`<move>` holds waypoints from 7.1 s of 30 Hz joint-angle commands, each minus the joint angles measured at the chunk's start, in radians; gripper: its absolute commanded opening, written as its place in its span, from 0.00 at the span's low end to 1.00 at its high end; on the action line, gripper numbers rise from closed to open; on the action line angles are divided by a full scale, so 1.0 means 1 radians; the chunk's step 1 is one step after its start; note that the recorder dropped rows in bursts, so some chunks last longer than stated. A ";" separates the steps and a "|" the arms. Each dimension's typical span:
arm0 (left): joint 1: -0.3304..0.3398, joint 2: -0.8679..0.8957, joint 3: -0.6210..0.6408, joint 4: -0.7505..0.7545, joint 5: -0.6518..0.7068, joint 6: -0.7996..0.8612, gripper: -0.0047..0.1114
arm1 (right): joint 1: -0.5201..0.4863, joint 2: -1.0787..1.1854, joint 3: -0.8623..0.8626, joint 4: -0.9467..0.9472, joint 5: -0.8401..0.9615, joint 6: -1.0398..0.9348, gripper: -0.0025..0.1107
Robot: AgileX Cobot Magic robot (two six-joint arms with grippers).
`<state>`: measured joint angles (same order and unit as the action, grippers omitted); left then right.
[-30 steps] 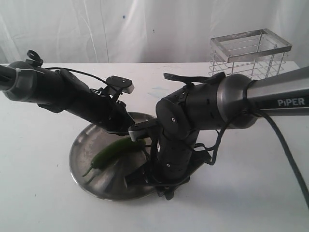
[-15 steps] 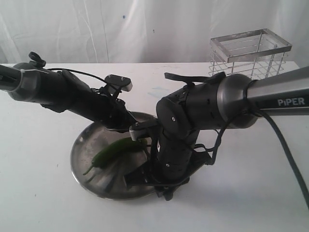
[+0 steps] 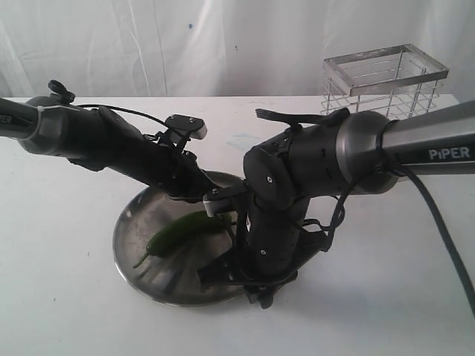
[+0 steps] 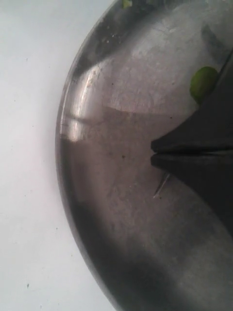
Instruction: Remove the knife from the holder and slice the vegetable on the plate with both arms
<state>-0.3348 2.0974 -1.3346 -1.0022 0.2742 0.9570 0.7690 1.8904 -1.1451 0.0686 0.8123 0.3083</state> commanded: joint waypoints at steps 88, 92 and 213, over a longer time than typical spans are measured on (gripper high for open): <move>0.028 -0.097 -0.092 0.330 0.259 -0.114 0.17 | 0.000 -0.008 0.000 0.128 0.128 -0.125 0.02; 0.028 -0.064 -0.101 0.246 0.231 -0.124 0.04 | 0.000 -0.008 0.000 0.133 0.073 -0.094 0.02; 0.034 -0.439 0.233 0.408 0.125 -0.216 0.13 | 0.016 -0.098 0.014 0.120 0.031 -0.061 0.02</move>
<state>-0.3034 1.6384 -1.1076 -0.5383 0.4445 0.6833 0.7823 1.7937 -1.1334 0.1666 0.8503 0.2429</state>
